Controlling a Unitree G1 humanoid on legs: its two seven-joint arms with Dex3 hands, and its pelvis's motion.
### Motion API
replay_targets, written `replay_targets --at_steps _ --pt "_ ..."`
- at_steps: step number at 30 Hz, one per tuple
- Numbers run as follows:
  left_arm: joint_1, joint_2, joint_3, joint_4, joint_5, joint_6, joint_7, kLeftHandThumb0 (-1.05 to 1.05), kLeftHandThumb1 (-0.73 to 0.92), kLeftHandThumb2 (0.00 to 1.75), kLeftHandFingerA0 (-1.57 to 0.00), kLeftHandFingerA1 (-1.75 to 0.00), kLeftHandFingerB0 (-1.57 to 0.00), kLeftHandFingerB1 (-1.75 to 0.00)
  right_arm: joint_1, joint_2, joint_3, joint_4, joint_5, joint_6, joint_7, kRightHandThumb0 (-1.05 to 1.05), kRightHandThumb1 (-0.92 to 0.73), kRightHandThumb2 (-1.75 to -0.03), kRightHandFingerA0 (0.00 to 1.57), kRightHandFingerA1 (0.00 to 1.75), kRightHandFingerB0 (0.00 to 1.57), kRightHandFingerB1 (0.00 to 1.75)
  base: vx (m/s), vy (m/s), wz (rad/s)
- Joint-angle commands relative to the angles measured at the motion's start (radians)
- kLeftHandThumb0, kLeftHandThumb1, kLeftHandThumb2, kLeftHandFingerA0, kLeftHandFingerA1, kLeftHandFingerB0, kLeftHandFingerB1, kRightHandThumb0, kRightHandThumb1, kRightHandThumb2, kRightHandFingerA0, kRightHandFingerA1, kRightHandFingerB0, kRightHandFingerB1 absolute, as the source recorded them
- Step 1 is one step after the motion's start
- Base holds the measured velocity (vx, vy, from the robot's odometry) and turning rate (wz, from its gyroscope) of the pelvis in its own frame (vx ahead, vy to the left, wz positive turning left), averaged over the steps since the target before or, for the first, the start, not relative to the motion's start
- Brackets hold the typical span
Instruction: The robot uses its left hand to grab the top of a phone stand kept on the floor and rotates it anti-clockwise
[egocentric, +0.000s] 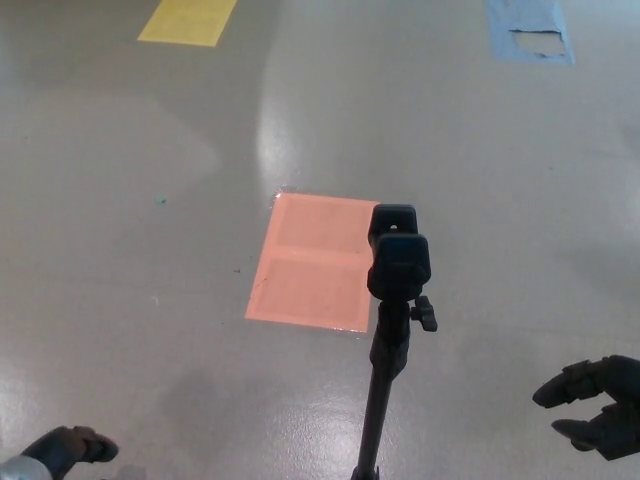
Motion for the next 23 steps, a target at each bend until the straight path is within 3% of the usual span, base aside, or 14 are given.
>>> replay_targets --at_steps 1,4,5,6,7,8,11,12,13,14,16,17,21,23 --pt "-0.016 0.091 -0.063 0.134 0.218 -0.341 0.154 -0.11 0.40 0.87 -0.33 -0.58 -0.12 -0.47 0.058 -0.005 -0.010 0.003 0.010 -0.019 -0.013 -0.48 -0.75 -0.62 0.46 0.38 0.39 0.35 0.00 0.000 0.00" --pt "-0.014 0.088 -0.054 0.149 0.207 -0.351 0.145 -0.10 0.37 0.85 -0.26 -0.54 -0.14 -0.47 0.064 -0.003 -0.006 -0.002 0.006 -0.022 -0.015 -0.48 -0.76 -0.62 0.47 0.38 0.39 0.35 0.00 0.000 0.00" --pt "-0.013 0.088 -0.055 0.152 0.208 -0.352 0.145 -0.16 0.55 0.58 -0.38 -0.38 -0.25 -0.30 0.067 -0.003 -0.005 -0.004 0.005 -0.021 -0.015 -0.47 -0.76 -0.62 0.46 0.37 0.39 0.35 0.00 0.000 0.00" --pt "-0.009 0.084 -0.055 0.159 0.209 -0.354 0.148 -0.09 0.37 0.85 -0.27 -0.54 -0.14 -0.47 0.072 -0.003 -0.004 -0.007 0.005 -0.019 -0.012 -0.47 -0.76 -0.62 0.46 0.38 0.38 0.35 0.00 0.000 0.00" --pt "-0.008 0.083 -0.054 0.163 0.208 -0.356 0.149 -0.09 0.37 0.85 -0.27 -0.54 -0.14 -0.47 0.074 -0.003 -0.004 -0.009 0.005 -0.018 -0.011 -0.47 -0.76 -0.62 0.46 0.38 0.38 0.35 0.00 0.000 0.00" --pt "-0.004 0.079 -0.055 0.167 0.211 -0.355 0.153 -0.12 0.54 0.56 -0.46 -0.39 -0.26 -0.30 0.079 -0.003 -0.004 -0.011 0.007 -0.018 -0.007 -0.47 -0.76 -0.62 0.45 0.38 0.38 0.35 0.00 0.000 0.00" --pt "0.004 0.071 -0.048 0.178 0.211 -0.360 0.154 -0.14 0.54 0.56 -0.51 -0.41 -0.25 -0.30 0.087 -0.001 -0.004 -0.016 0.009 -0.014 -0.002 -0.47 -0.76 -0.62 0.46 0.38 0.37 0.35 0.00 0.000 0.00" --pt "0.010 0.070 -0.046 0.183 0.209 -0.367 0.153 -0.10 0.38 0.85 -0.36 -0.59 -0.12 -0.47 0.091 0.000 -0.003 -0.016 0.007 -0.013 -0.002 -0.46 -0.76 -0.62 0.46 0.38 0.37 0.35 0.00 0.000 0.00" --pt "0.012 0.069 -0.045 0.186 0.210 -0.370 0.153 -0.10 0.38 0.85 -0.36 -0.59 -0.12 -0.47 0.093 0.001 -0.002 -0.016 0.007 -0.012 -0.002 -0.46 -0.76 -0.62 0.46 0.38 0.37 0.35 0.00 0.000 0.00" --pt "0.013 0.067 -0.042 0.193 0.212 -0.377 0.155 -0.12 0.55 0.56 -0.45 -0.38 -0.25 -0.29 0.095 0.001 -0.002 -0.017 0.006 -0.010 -0.002 -0.47 -0.76 -0.62 0.45 0.38 0.36 0.34 0.00 0.000 0.00" --pt "0.014 0.065 -0.037 0.202 0.216 -0.385 0.157 -0.12 0.55 0.56 -0.45 -0.38 -0.25 -0.29 0.098 0.002 -0.001 -0.018 0.004 -0.008 -0.003 -0.47 -0.76 -0.62 0.45 0.38 0.36 0.34 0.00 0.000 0.00" --pt "0.027 0.063 -0.036 0.202 0.219 -0.389 0.160 -0.13 0.55 0.56 -0.60 -0.63 -0.26 -0.30 0.112 0.005 -0.001 -0.025 0.002 -0.001 -0.019 -0.47 -0.75 -0.62 0.46 0.39 0.33 0.33 0.00 0.000 0.00" --pt "0.037 0.053 -0.034 0.227 0.230 -0.402 0.157 -0.18 0.54 0.58 -0.63 -0.69 -0.24 -0.30 0.142 0.013 -0.012 -0.048 0.003 0.050 -0.059 -0.47 -0.76 -0.64 0.42 0.40 0.20 0.29 0.00 0.000 0.00" --pt "0.048 0.048 -0.023 0.237 0.228 -0.415 0.156 -0.17 0.54 0.57 -0.64 -0.70 -0.25 -0.30 0.157 0.016 -0.011 -0.056 -0.001 0.062 -0.069 -0.52 -0.62 -0.82 0.26 0.46 0.10 0.37 0.00 0.000 0.00"
